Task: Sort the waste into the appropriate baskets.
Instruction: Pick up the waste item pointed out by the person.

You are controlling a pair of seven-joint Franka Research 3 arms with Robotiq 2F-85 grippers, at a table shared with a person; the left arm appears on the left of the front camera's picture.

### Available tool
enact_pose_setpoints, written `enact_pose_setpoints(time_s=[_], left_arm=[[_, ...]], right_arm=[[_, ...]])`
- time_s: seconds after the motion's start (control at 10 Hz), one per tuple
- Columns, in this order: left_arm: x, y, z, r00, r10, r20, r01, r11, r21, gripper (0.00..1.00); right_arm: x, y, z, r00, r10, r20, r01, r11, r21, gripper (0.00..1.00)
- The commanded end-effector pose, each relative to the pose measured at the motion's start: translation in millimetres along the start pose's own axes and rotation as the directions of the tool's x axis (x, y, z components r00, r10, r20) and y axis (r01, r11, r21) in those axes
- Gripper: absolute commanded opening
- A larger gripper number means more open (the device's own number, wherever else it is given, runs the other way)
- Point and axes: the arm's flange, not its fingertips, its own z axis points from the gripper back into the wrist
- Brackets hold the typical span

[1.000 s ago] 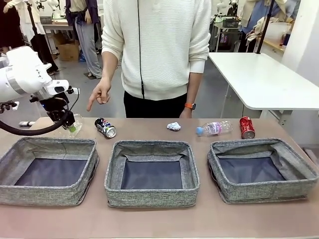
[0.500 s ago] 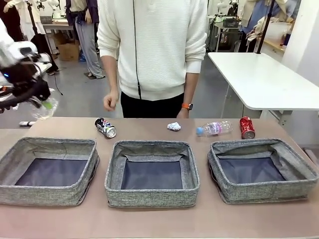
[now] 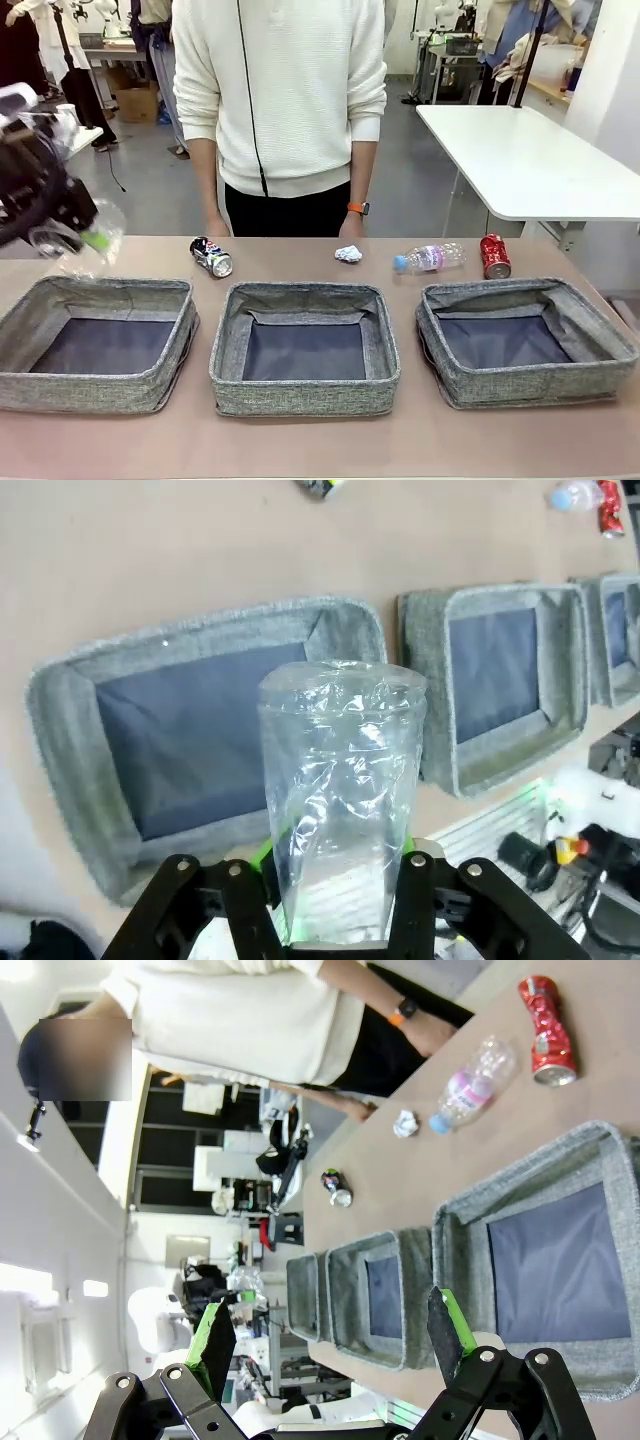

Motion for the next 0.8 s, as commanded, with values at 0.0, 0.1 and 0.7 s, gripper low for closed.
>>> enact_pose_setpoints(time_s=[0.0, 0.1, 0.7], left_arm=[[19, 4, 28, 0.997, 0.045, 0.056, -0.046, 0.999, 0.017, 0.38], [19, 4, 28, 0.997, 0.045, 0.056, -0.046, 0.999, 0.017, 0.38], [-1, -187, 64, 0.991, 0.079, -0.108, -0.051, 0.969, 0.24, 0.38]], right_arm=[[3, 1, -2, 1.0, 0.026, 0.013, -0.026, 0.999, 0.026, 1.0], [3, 1, -2, 1.0, 0.026, 0.013, -0.026, 0.999, 0.026, 1.0], [3, 1, -2, 1.0, 0.026, 0.013, -0.026, 0.999, 0.026, 1.0]])
